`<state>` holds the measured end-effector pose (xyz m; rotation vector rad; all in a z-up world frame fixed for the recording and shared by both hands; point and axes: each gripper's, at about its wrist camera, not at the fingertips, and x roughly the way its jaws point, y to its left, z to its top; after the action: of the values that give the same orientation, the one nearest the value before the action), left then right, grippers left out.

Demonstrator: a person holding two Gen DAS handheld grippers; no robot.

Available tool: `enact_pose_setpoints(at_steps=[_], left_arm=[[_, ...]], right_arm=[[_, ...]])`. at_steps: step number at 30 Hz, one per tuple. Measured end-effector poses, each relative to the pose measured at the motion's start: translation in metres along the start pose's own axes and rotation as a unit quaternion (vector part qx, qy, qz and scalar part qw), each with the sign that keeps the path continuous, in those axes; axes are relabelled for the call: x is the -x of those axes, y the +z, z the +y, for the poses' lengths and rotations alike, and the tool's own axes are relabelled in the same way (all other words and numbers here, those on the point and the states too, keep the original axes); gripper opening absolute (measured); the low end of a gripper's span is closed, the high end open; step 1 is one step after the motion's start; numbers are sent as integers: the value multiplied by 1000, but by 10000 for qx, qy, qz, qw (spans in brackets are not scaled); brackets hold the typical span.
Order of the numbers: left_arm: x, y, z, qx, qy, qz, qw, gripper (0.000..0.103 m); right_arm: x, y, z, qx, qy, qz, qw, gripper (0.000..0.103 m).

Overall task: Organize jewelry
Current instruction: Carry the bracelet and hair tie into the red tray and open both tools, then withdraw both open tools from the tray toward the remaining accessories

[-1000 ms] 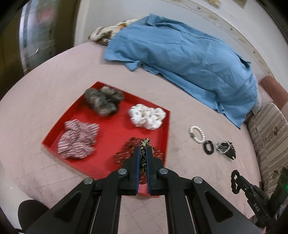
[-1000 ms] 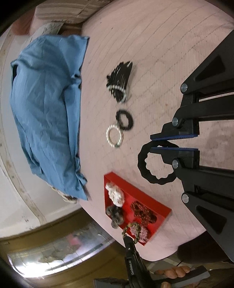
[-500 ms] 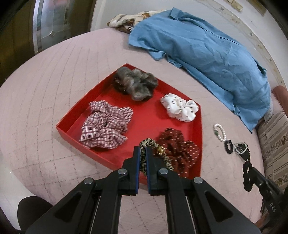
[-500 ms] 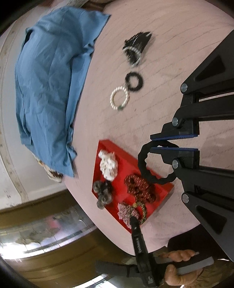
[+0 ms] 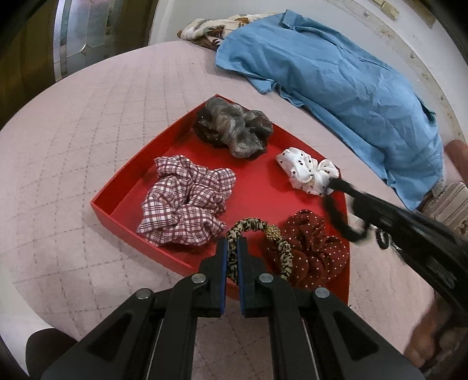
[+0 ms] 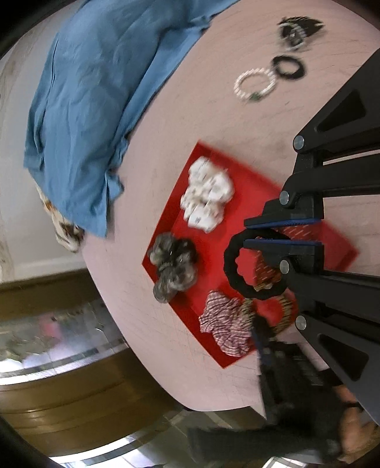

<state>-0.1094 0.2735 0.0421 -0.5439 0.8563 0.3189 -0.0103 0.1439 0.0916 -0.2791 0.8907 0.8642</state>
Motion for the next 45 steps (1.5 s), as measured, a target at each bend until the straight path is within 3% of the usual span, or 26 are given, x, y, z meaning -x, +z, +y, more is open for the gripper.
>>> enact_pose_setpoints(at_steps=[9, 18, 22, 30, 35, 39, 41, 45], left_arm=[[-2, 2, 3, 118, -232, 70, 9996, 6], [-1, 4, 3, 164, -309, 147, 9993, 14], [6, 5, 2, 205, -209, 26, 9996, 33], [28, 11, 7, 387, -14, -243, 9990, 36], [48, 12, 5, 431, 129, -468, 9979, 43], [60, 12, -3, 364, 335, -598, 9970, 56], [66, 11, -7, 343, 431, -643, 9964, 56], [72, 8, -14, 281, 425, -653, 9966, 56]], right_arm=[[-72, 25, 13, 125, 72, 554, 9984, 8], [-83, 24, -3, -242, 283, 605, 9975, 10], [-74, 25, -5, -289, 307, 508, 9978, 21], [-31, 18, -21, -540, 359, 161, 9978, 34], [1, -4, -32, -764, 403, 46, 9963, 35], [28, -31, -43, -888, 395, -26, 9953, 37], [44, -48, -48, -894, 253, -70, 9957, 44], [71, -80, -64, -974, -24, -163, 9951, 44]])
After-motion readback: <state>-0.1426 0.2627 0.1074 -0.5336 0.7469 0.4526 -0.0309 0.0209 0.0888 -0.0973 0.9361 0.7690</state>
